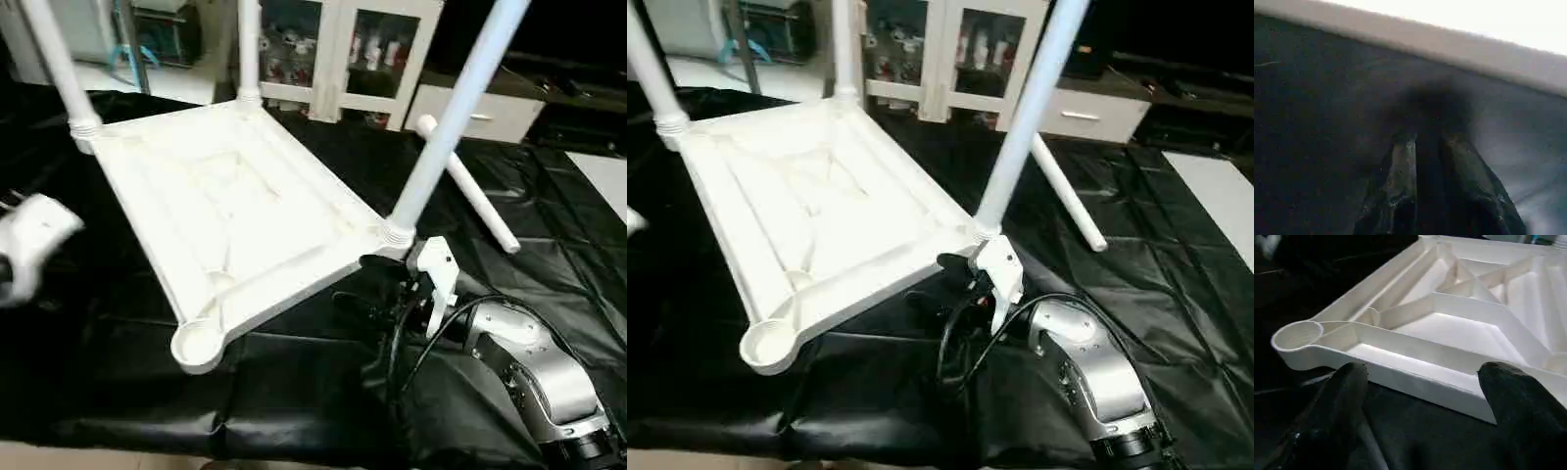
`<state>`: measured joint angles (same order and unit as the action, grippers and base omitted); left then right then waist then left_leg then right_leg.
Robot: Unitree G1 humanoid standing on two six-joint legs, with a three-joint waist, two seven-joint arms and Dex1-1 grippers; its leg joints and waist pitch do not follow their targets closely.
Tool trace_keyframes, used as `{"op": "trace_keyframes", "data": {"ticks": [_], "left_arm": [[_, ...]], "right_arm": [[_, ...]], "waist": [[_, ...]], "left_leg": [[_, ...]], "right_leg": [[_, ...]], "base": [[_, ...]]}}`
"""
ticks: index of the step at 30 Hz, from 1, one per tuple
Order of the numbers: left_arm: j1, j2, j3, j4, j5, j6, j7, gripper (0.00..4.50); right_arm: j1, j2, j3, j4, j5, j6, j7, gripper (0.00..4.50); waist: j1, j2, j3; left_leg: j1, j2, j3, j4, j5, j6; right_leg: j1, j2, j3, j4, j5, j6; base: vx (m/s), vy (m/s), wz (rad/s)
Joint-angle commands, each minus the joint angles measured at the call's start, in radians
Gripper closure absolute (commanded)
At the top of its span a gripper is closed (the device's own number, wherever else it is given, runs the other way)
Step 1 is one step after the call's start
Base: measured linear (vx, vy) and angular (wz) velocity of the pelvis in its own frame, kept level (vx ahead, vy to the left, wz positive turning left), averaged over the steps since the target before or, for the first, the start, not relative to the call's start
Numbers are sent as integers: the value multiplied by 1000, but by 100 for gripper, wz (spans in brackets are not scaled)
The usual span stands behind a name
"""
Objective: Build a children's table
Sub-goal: Rotate table base
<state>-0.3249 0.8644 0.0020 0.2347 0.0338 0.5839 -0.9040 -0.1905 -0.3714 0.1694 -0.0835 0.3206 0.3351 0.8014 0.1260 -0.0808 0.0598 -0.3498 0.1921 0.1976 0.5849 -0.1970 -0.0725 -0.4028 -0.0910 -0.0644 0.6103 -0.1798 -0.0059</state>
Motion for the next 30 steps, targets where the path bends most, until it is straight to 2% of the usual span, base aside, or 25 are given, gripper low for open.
{"op": "trace_keyframes", "data": {"ticks": [1,4,5,7,9,10,11,14,15,19,21,23,27,29,30], "left_arm": [[-11,-19,-29,-44,-16,11,-11,360],[-11,-60,-48,-108,-59,33,-33,360],[-10,-64,-53,-119,-65,37,-38,360],[-6,-87,-75,-160,-83,52,-55,360],[-5,-108,-92,-188,-93,65,-67,360],[-14,-148,-116,-200,-100,70,-65,360],[-20,-167,-127,-198,-99,66,-61,360],[-33,-199,-151,-188,-96,63,-53,360],[-43,-223,-175,-183,-90,65,-41,360],[-78,-302,-199,-128,-59,39,31,360],[-90,-319,-200,-102,-38,35,67,360],[-99,-327,-198,-79,-12,-15,101,360],[-119,-349,-183,-58,-17,-34,138,360],[-123,-361,-181,-74,-37,-23,128,360],[-123,-361,-181,-74,-37,-23,128,360]], "right_arm": [[-4,-20,-8,-6,3,-14,9,54],[-4,-21,-13,-4,0,-17,3,54],[-4,-21,-13,-4,-2,-17,2,54],[-5,-18,-15,-5,-3,-18,-3,54],[-5,-15,-18,-6,-3,-17,-6,54],[-5,-11,-21,-5,-8,-18,-11,54],[-5,-10,-22,-4,-9,-19,-12,54],[-3,-9,-23,-5,-12,-20,-16,54],[1,-6,-25,-8,-12,-19,-24,54],[4,1,-26,-9,-17,-23,-39,54],[4,2,-24,-9,-17,-23,-39,54],[4,3,-24,-7,-20,-29,-42,54],[2,9,-35,4,-30,-41,-64,54],[2,10,-41,5,-33,-47,-75,54],[2,10,-41,5,-33,-47,-75,54]], "waist": [[-2,33,-56],[-4,34,-59],[-7,29,-59],[-8,28,-60],[-6,31,-60],[-4,34,-60],[-3,38,-59],[0,35,-60],[1,36,-61],[-2,31,-61],[-1,36,-63],[-1,34,-62],[-7,36,-64],[-8,41,-65],[-8,39,-65]], "left_leg": [[21,45,-27,-91,-317,-63],[17,44,-27,-89,-287,-63],[16,43,-26,-88,-281,-59],[16,42,-25,-85,-264,-51],[18,42,-23,-84,-253,-49],[18,43,-23,-84,-257,-52],[19,43,-24,-85,-262,-55],[17,41,-23,-83,-267,-56],[14,40,-25,-83,-266,-54],[11,40,-25,-80,-252,-43],[13,40,-26,-79,-244,-40],[10,40,-26,-79,-244,-37],[10,39,-26,-77,-230,-34],[11,40,-26,-76,-225,-35],[10,39,-26,-76,-223,-34]], "right_leg": [[26,-60,51,-67,-235,-173],[32,-60,49,-61,-191,-181],[34,-58,49,-62,-184,-184],[34,-56,49,-60,-174,-186],[32,-55,49,-60,-165,-190],[32,-54,48,-60,-166,-192],[32,-55,48,-61,-169,-192],[35,-54,48,-62,-172,-184],[38,-56,49,-62,-179,-179],[40,-55,48,-66,-199,-170],[39,-54,48,-66,-191,-167],[41,-54,47,-67,-191,-163],[41,-53,46,-64,-169,-167],[42,-53,46,-62,-154,-178],[42,-52,46,-62,-149,-180]], "base": [[0,0,0],[0,0,0],[0,0,0],[0,0,0],[0,0,0],[0,0,0],[0,0,0],[0,0,0],[0,0,0],[0,0,0],[0,0,0],[0,0,0],[0,0,0],[0,0,0],[0,0,0]]}}
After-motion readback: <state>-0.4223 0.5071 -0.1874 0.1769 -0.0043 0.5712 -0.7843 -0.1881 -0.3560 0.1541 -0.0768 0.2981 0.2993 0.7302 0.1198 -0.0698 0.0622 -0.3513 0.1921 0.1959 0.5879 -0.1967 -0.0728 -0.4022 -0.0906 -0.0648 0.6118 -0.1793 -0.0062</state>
